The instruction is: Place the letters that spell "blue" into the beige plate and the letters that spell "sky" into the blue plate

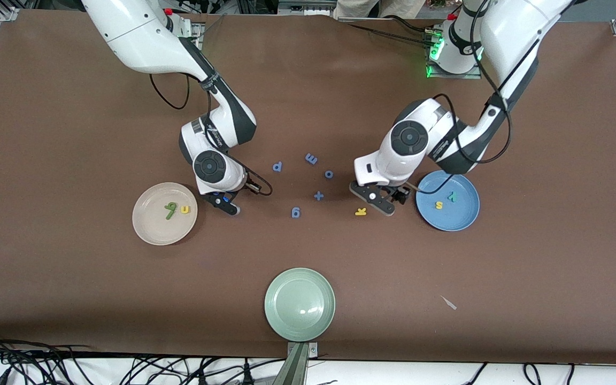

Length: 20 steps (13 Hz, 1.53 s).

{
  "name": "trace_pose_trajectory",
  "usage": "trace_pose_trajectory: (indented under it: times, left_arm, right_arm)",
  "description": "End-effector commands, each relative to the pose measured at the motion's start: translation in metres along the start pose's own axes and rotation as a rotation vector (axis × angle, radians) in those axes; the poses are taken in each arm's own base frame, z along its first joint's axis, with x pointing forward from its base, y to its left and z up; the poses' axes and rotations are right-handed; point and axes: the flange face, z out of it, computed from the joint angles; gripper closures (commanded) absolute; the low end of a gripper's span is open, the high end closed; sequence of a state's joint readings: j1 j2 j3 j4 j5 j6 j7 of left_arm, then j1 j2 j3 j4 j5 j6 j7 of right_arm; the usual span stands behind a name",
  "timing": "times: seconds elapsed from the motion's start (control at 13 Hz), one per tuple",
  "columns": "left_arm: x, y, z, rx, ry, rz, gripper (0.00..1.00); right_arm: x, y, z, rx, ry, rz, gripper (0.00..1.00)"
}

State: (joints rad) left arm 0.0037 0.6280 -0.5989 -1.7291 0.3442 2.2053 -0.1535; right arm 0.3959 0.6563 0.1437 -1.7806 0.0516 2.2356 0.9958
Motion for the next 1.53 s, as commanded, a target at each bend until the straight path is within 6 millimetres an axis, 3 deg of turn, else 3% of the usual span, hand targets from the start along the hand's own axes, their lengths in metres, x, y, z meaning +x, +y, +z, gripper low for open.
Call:
trace_pose_trajectory:
  times: [0.0,0.08,0.23,0.61,0.77,0.84,0.92,1.0,1.3,1.46]
  left_arm:
    - [0.026,0.003,0.015,-0.09,-0.014,-0.092,0.0]
    - [0.034,-0.006,0.018,-0.097,-0.007,-0.141,0.0]
    - [0.036,0.009,0.041,-0.108,-0.043,-0.269,0.0]
    - [0.036,0.028,0.08,0.063,-0.065,-0.37,0.02]
    - [0.035,0.015,0.087,0.09,-0.067,-0.381,0.07]
    - [0.036,0.014,0.087,0.09,-0.063,-0.381,0.09]
    - [0.038,0.013,0.088,0.088,-0.043,-0.379,0.09]
    - [0.041,0.011,0.091,0.087,-0.012,-0.37,0.1]
    - [0.041,0.008,0.092,0.09,-0.007,-0.369,0.14]
    - [0.041,0.006,0.091,0.09,-0.006,-0.372,0.3]
  right_arm:
    - [-0.009,0.009,-0.008,0.011,0.0,-0.008,0.71]
    - [-0.008,0.009,-0.008,0.008,0.004,-0.014,0.76]
    - [-0.006,0.009,-0.014,0.01,0.009,-0.028,0.78]
    - [0.028,0.028,-0.067,-0.03,-0.003,-0.098,0.78]
    - [0.039,0.033,-0.083,-0.055,-0.022,-0.114,0.78]
    - [0.038,0.032,-0.082,-0.051,-0.022,-0.101,0.69]
    - [0.037,0.029,-0.079,-0.041,-0.015,-0.089,0.51]
    - [0.036,0.027,-0.078,-0.029,-0.006,-0.073,0.44]
    - [0.017,0.007,-0.046,0.009,0.026,-0.04,0.38]
    - [0.012,0.006,-0.033,0.021,0.037,-0.039,0.38]
